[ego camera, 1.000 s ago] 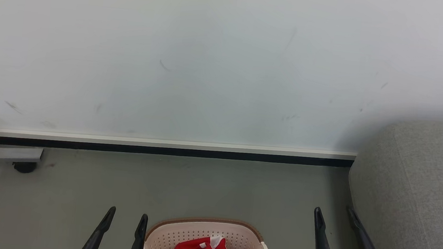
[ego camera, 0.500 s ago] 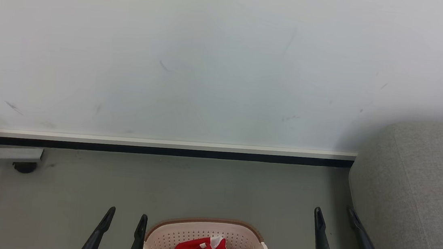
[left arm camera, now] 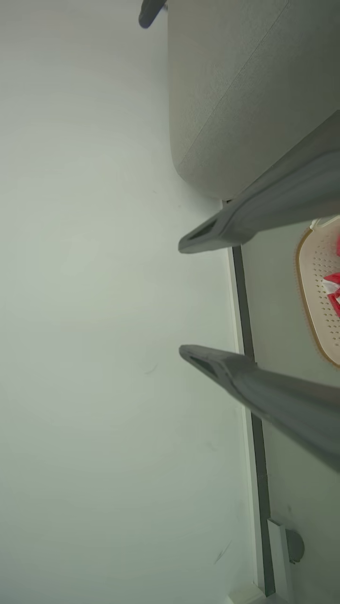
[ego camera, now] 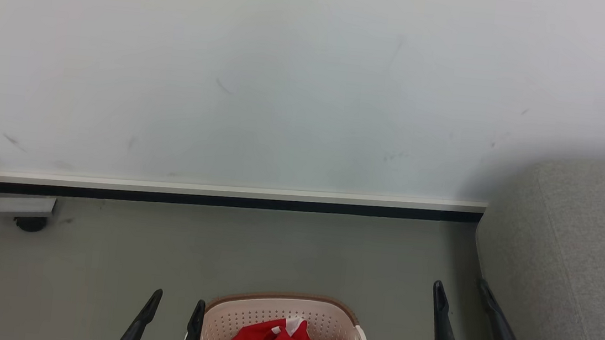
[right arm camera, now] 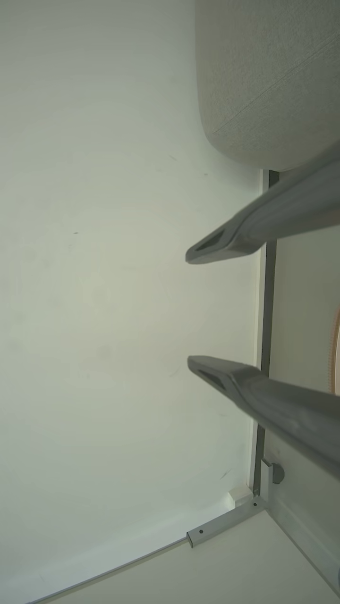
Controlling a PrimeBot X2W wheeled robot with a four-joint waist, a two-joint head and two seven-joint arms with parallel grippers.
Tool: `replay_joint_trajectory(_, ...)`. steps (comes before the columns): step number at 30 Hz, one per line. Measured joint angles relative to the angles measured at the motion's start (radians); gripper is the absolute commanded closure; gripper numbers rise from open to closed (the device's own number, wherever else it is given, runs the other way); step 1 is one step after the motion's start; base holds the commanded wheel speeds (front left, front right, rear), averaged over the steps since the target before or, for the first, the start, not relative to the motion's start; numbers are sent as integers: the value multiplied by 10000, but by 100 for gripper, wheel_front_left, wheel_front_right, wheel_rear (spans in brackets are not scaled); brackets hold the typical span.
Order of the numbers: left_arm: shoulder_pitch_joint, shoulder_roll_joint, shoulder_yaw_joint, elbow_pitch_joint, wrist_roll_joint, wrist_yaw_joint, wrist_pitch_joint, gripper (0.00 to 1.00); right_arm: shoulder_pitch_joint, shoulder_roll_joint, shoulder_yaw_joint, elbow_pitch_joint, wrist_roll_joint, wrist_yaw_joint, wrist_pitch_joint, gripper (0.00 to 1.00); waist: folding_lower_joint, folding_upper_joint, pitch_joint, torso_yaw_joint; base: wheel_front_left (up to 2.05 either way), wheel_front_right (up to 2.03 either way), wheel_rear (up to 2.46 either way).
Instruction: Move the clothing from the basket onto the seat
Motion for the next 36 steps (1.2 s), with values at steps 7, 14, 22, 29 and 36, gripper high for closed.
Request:
replay_joint_trajectory(7,-134,0,-171,439,-10,-242,0,0,-174,33,-121,-328,81,0,0,0,0,1,492,-79,0,0,0)
replay_joint_trajectory(14,-1162,2,-529,1214,203,-594,-10,0,-852,67,-226,-798,140,0,-2,0,1,0,1337,-175,0,0,0)
replay_joint_trajectory(22,-3387,504,-1212,2420,493,-767,-12,0,-2740,128,-305,-1452,313,0,-2,0,3,1,3073,-402,0,0,0)
replay_joint_trajectory(29,-5070,1218,-2558,4065,514,-779,-10,0,-4291,201,-203,-2268,481,-2,-2,0,4,2,4604,-734,0,0,0)
replay_joint_trajectory(36,-6711,1799,-3981,5883,259,-779,-10,0,-4982,221,-10,-3114,420,0,-2,0,5,2,6013,-1084,0,0,0)
